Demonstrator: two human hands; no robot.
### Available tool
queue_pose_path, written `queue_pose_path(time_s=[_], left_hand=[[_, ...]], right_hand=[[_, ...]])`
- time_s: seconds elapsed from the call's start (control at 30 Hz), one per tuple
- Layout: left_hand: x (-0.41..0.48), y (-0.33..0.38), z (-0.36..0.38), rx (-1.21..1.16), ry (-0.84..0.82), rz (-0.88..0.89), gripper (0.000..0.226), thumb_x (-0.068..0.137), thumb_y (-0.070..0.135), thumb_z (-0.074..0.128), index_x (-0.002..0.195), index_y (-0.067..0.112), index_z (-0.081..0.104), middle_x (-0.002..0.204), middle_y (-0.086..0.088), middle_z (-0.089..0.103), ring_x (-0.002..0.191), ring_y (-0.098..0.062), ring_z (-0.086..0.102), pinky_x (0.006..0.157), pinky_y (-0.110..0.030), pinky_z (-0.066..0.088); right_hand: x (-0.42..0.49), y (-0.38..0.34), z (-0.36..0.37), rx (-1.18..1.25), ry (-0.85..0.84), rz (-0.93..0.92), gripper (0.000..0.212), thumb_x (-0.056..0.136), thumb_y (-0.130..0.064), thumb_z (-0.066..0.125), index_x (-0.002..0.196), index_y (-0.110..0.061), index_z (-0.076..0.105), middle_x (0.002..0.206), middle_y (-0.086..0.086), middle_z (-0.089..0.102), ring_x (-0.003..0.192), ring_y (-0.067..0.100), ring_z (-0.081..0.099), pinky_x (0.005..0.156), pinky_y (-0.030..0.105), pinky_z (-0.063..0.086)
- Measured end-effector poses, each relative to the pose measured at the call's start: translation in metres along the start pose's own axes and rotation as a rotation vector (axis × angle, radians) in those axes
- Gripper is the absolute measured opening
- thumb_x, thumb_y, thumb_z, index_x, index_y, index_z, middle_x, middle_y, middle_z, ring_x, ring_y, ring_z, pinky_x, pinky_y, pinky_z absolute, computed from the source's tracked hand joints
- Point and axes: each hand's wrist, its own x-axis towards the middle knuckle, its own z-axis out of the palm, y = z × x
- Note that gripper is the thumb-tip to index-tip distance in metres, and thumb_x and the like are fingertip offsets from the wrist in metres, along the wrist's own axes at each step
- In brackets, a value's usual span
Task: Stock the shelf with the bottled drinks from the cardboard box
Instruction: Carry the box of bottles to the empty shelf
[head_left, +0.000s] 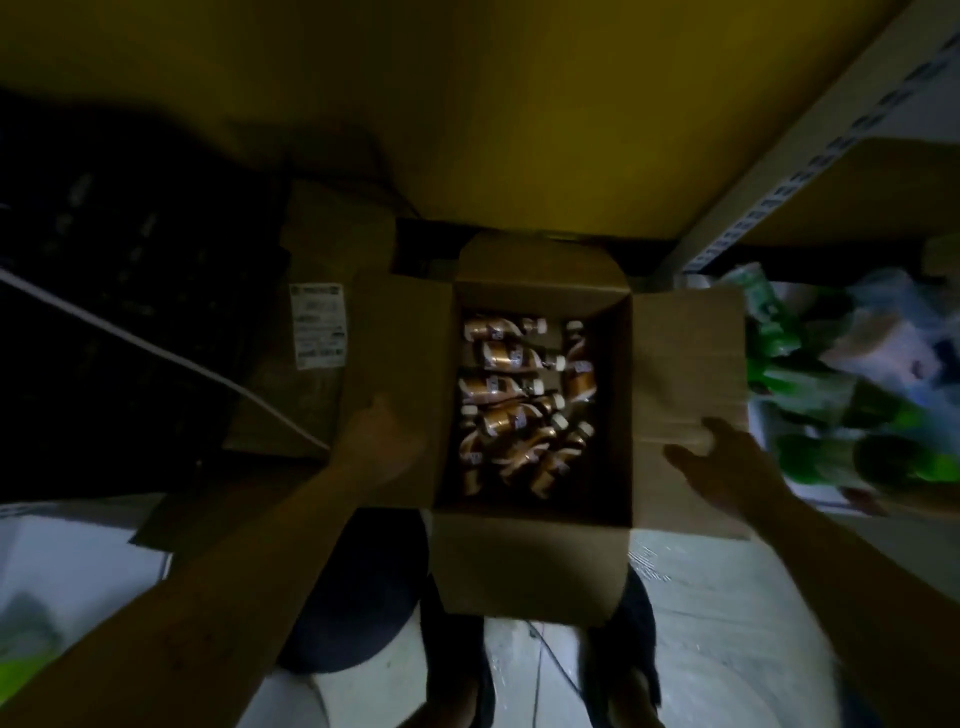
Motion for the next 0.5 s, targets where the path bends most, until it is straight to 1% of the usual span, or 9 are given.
queue_pose_path(time_s=[0.03,0.1,0.13,0.2,0.3,0.37,0.43,0.47,0.5], left_hand=[[0.011,-0.007,0.002,-0.003,0.014,-0.030,0.068,0.090,0.020,0.060,0.146,0.006,0.025,0.140,-0.018,0.043,0.124,-0.035,0.045,0.103,-0.045,0.039],[0.034,-0.021,0.006,-0.029,0.083,-0.096,0.077,0.088,0.022,0.061,0.149,0.010,0.016,0.143,-0.017,0.040,0.124,-0.036,0.044,0.102,-0.047,0.040],[0.043,-0.029,0.009,-0.046,0.126,-0.108,0.082,0.087,0.022,0.063,0.151,0.011,0.012,0.146,-0.017,0.037,0.128,-0.037,0.042,0.104,-0.049,0.038],[0.058,-0.045,0.015,-0.078,0.195,-0.130,0.088,0.085,0.020,0.065,0.152,0.012,0.008,0.151,-0.016,0.031,0.132,-0.037,0.036,0.107,-0.050,0.034],[0.072,-0.063,0.022,-0.194,0.196,-0.208,0.093,0.084,0.018,0.067,0.152,0.014,0.004,0.153,-0.014,0.027,0.134,-0.037,0.035,0.107,-0.052,0.034],[0.076,-0.070,0.027,-0.250,0.200,-0.246,0.089,0.084,0.016,0.067,0.151,0.012,0.010,0.150,-0.016,0.031,0.132,-0.037,0.037,0.106,-0.052,0.035],[0.073,-0.071,0.029,-0.227,0.256,-0.257,0.078,0.084,0.016,0.067,0.147,0.008,0.023,0.143,-0.018,0.041,0.125,-0.037,0.044,0.103,-0.049,0.038],[0.069,-0.069,0.028,-0.208,0.302,-0.247,0.071,0.084,0.018,0.066,0.144,0.007,0.030,0.138,-0.019,0.046,0.121,-0.037,0.047,0.100,-0.048,0.040],[0.063,-0.065,0.029,-0.202,0.336,-0.220,0.066,0.083,0.021,0.067,0.140,0.007,0.036,0.134,-0.018,0.050,0.118,-0.037,0.050,0.099,-0.047,0.041]], right_hand=[[0.014,0.006,0.001,0.016,0.007,0.029,0.077,0.090,-0.047,0.059,0.150,-0.012,0.025,0.128,0.025,0.054,0.110,0.037,0.058,0.095,0.046,0.048],[0.043,0.023,0.007,0.014,0.052,0.083,0.082,0.088,-0.047,0.062,0.150,-0.014,0.022,0.138,0.029,0.042,0.116,0.044,0.052,0.097,0.052,0.046],[0.055,0.033,0.012,0.012,0.082,0.113,0.083,0.087,-0.047,0.063,0.151,-0.016,0.020,0.144,0.028,0.035,0.121,0.048,0.046,0.099,0.055,0.043],[0.074,0.050,0.021,0.019,0.108,0.151,0.086,0.086,-0.045,0.065,0.152,-0.021,0.016,0.150,0.025,0.027,0.129,0.050,0.037,0.104,0.058,0.037],[0.087,0.065,0.029,0.058,0.114,0.271,0.094,0.084,-0.044,0.069,0.151,-0.017,0.009,0.150,0.028,0.022,0.131,0.052,0.032,0.105,0.060,0.033],[0.090,0.072,0.036,0.110,0.141,0.328,0.095,0.083,-0.042,0.071,0.149,-0.011,0.010,0.147,0.031,0.028,0.123,0.052,0.042,0.094,0.057,0.043],[0.089,0.077,0.042,0.151,0.161,0.327,0.091,0.083,-0.038,0.072,0.146,-0.004,0.015,0.136,0.033,0.041,0.105,0.046,0.054,0.076,0.047,0.049],[0.089,0.078,0.043,0.142,0.173,0.324,0.090,0.083,-0.037,0.072,0.144,-0.001,0.018,0.132,0.033,0.044,0.101,0.044,0.055,0.074,0.046,0.049],[0.085,0.077,0.041,0.111,0.179,0.336,0.089,0.083,-0.039,0.072,0.143,0.000,0.021,0.132,0.034,0.044,0.105,0.046,0.053,0.080,0.051,0.048]])
